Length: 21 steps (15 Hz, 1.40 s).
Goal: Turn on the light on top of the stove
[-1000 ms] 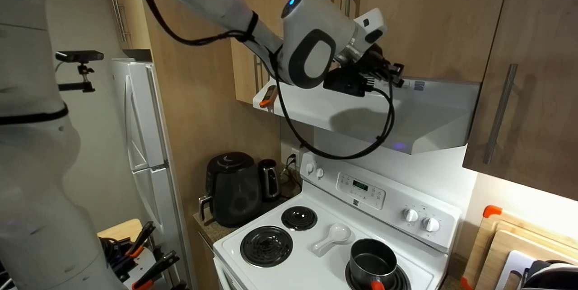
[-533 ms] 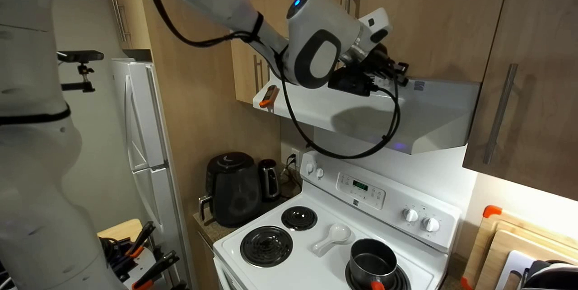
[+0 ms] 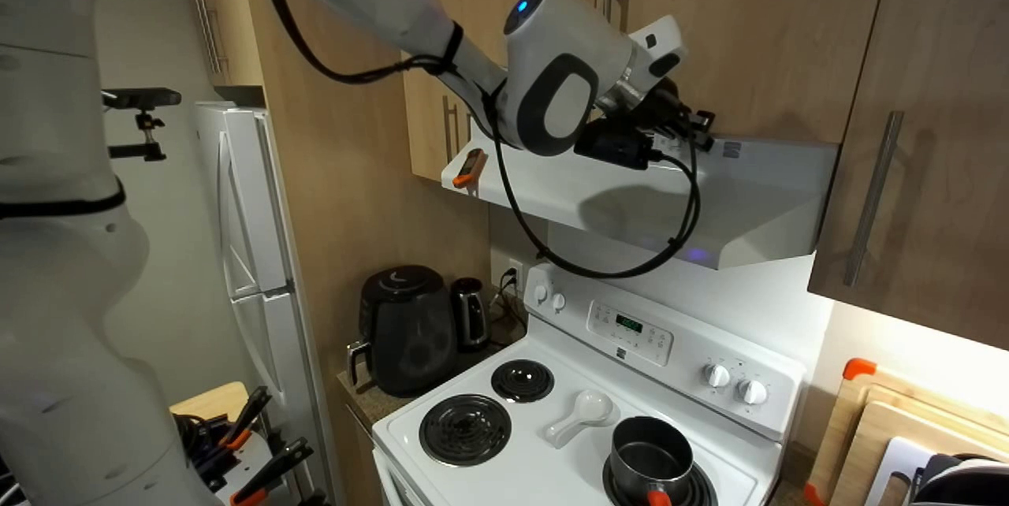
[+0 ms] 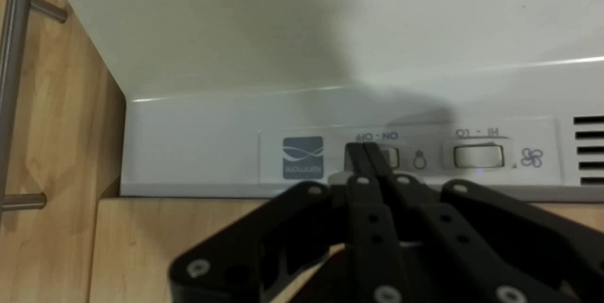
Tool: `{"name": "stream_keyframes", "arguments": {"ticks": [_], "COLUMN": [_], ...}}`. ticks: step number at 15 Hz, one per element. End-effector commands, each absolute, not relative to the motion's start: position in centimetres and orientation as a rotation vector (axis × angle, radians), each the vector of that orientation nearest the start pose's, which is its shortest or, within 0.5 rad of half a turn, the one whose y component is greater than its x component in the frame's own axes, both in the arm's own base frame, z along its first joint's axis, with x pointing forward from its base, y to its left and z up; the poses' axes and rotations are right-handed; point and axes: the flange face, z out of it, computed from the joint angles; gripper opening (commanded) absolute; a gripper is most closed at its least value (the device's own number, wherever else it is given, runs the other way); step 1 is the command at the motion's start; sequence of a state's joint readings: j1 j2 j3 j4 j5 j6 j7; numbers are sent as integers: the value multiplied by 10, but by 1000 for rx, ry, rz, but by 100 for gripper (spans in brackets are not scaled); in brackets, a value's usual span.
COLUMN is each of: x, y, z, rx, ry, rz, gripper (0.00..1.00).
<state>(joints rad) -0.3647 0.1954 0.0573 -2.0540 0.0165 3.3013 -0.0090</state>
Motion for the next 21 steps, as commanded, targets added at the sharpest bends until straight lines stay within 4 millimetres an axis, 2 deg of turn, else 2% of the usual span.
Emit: {"name": "stream_keyframes", "arguments": {"ticks": [1, 16, 21], "x": [607, 613, 624], "y": [-189, -180, -170], "z": [474, 475, 476], "rx": [-2773, -2712, -2668], "ry": [467, 435, 370], "rz": [-1640, -1598, -1525], "gripper": [3, 3, 3]}}
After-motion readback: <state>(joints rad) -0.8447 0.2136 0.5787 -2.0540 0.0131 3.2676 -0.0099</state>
